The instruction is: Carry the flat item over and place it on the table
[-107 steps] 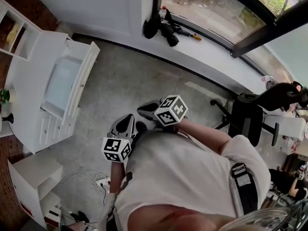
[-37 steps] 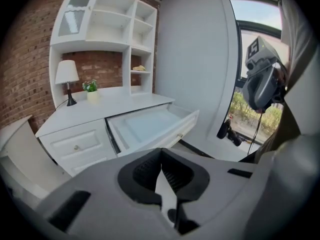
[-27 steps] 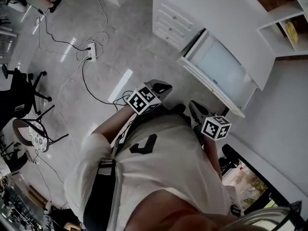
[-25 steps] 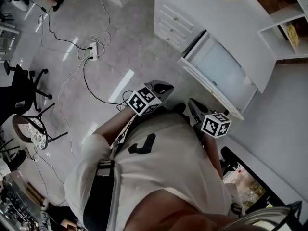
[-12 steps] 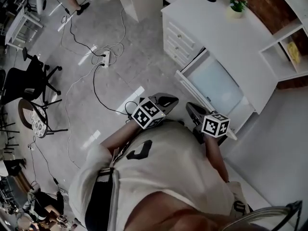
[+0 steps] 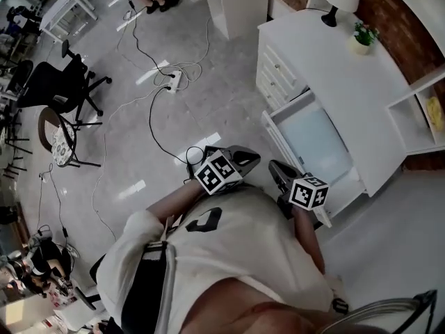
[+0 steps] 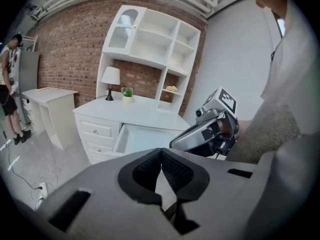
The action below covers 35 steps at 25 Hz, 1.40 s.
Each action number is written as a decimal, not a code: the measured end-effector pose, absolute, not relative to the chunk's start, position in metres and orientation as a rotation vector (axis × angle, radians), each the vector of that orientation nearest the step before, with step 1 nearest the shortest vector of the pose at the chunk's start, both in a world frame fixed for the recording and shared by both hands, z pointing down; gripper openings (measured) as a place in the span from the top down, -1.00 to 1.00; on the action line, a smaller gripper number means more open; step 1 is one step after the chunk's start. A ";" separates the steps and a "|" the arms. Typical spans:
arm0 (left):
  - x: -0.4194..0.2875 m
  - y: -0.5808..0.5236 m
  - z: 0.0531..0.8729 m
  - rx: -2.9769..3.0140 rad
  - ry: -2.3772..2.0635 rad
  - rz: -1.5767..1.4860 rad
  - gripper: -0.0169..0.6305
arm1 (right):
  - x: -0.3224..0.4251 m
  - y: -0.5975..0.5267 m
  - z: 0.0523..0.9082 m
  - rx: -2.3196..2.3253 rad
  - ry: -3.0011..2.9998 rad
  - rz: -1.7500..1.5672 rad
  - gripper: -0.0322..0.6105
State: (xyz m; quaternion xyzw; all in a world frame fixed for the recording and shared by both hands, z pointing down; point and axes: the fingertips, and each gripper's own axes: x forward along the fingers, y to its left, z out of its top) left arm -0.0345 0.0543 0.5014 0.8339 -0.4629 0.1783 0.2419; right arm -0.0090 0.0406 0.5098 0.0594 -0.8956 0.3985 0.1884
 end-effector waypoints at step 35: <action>-0.095 -0.091 0.519 2.453 -1.012 0.560 0.89 | -0.014 -0.077 0.523 0.689 -2.408 1.229 0.87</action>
